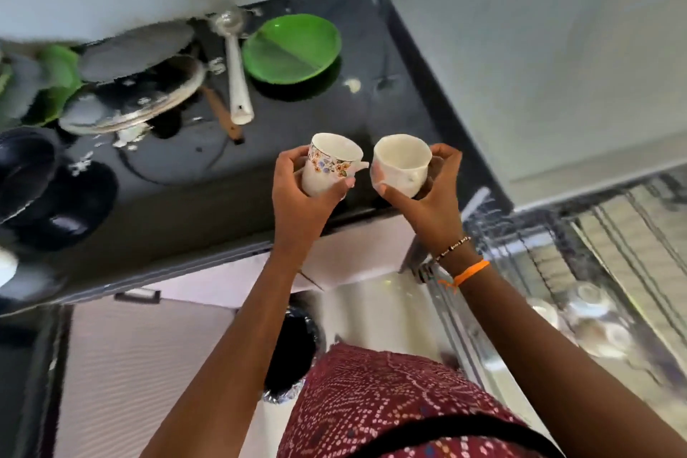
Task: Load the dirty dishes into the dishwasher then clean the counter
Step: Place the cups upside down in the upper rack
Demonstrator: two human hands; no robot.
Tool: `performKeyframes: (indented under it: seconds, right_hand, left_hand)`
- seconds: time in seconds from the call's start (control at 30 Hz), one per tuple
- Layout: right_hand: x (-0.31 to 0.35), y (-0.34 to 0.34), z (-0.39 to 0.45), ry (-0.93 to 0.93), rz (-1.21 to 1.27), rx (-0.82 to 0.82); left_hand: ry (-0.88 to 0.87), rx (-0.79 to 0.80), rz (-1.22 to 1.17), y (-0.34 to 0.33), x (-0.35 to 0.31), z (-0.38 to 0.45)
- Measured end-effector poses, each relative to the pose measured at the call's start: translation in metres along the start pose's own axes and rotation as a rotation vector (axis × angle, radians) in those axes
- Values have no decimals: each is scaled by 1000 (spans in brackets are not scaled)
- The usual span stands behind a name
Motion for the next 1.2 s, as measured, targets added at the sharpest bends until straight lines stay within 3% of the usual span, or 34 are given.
performKeyframes:
  seconds: [0.37,0.57,0.8,1.07,1.2]
  right_hand:
    - [-34,241,-57,-122,-75,-450]
    - [-75,341,-97,-273,-251,-634]
    - [-147,427,-129,-621,-418,-687]
    - [-221,463,-129,-761,-524,-621]
    - [-247,467,-125,-767,-556,-577]
  left_hand:
    - [-249,439,-28,-224,-85,-67]
    - [-388,736,134,-330,-100,-114]
    - [-200,984,295,-429,-76,-146]
    - [-50,1025,512,-508,-21,-166]
    - [-114,1070,542,-544,-7,-179]
Point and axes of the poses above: each hand's wrist, its own z-axis towards the middle knuckle, its own y-axis out of the back of the hand, x = y × z, the point moved 2 cm from there along z, towards the middle knuckle, and after that the axes turned 3 degrees about z, right-handed, at the moved point
